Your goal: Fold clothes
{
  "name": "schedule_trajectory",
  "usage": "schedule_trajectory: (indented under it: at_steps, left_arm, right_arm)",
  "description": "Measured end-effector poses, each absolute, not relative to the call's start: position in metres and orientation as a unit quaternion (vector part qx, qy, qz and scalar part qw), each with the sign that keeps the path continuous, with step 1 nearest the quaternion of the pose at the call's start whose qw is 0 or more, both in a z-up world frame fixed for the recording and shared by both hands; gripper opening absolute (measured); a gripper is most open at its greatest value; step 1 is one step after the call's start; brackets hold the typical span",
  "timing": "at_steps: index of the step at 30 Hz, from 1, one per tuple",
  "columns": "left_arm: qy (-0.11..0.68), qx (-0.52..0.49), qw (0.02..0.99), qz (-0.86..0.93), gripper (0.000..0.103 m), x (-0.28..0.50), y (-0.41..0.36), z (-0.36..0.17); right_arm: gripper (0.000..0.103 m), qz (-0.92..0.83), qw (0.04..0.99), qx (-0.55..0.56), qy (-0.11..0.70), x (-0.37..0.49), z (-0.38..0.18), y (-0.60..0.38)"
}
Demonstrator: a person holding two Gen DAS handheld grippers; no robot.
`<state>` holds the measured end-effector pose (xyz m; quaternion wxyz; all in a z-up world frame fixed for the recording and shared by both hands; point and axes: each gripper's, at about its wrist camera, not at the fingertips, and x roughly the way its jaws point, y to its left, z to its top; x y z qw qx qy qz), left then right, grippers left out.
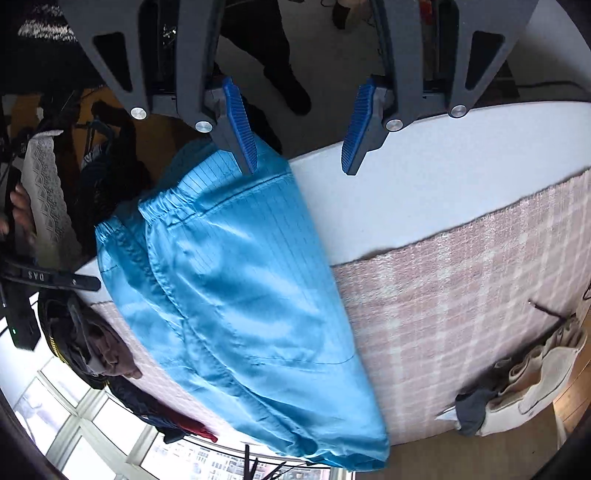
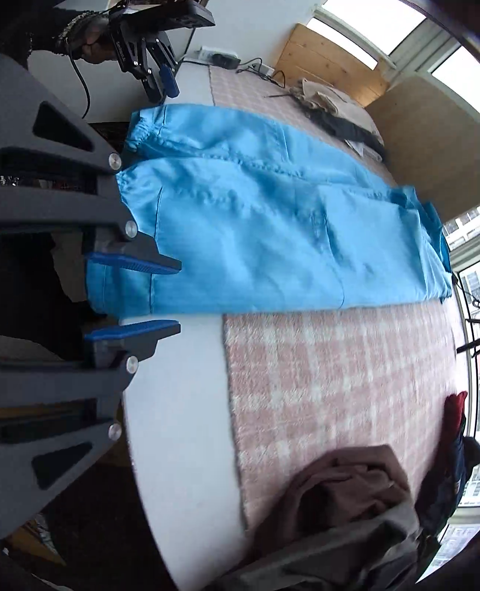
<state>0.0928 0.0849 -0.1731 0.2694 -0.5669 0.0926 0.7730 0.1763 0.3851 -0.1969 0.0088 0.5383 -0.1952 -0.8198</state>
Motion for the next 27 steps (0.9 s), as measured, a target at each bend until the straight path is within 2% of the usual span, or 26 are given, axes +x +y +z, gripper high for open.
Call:
schedule_trajectory:
  at_steps: [3,6,8,14,15,16,18,21,27]
  left_arm:
    - [0.103,-0.568,0.275,0.769,0.046,0.09,0.094,-0.175]
    - [0.113,-0.569,0.28,0.765,0.048,0.087,0.103,-0.178]
    - [0.12,-0.569,0.283,0.762,0.051,0.086,0.109,-0.179]
    - [0.13,-0.569,0.293,0.757,0.048,0.083,0.12,-0.182]
    - [0.13,-0.568,0.294,0.757,0.041,0.083,0.12,-0.182]
    - [0.129,-0.568,0.296,0.757,0.037,0.083,0.12,-0.182]
    - [0.128,-0.567,0.299,0.757,0.02,0.083,0.12,-0.182]
    - [0.11,-0.571,0.309,0.753,0.005,0.08,0.117,-0.181]
    - [0.013,-0.572,0.347,0.743,0.003,0.071,0.097,-0.157]
  right_arm:
    - [0.027,-0.819,0.008,0.539,-0.196,0.179,-0.204,0.38]
    - [0.034,-0.823,0.018,0.535,-0.188,0.181,-0.205,0.369]
    - [0.034,-0.831,0.018,0.531,-0.164,0.18,-0.206,0.361]
    - [0.034,-0.846,0.03,0.525,-0.085,0.182,-0.207,0.339]
    - [0.027,-0.847,0.033,0.525,-0.082,0.181,-0.207,0.339]
    - [0.016,-0.847,0.036,0.524,-0.079,0.181,-0.208,0.338]
    - [0.008,-0.844,0.051,0.524,-0.098,0.181,-0.209,0.343]
    - [0.005,-0.833,0.068,0.53,-0.142,0.184,-0.208,0.355]
    - [0.004,-0.814,0.122,0.503,-0.266,0.19,-0.187,0.379]
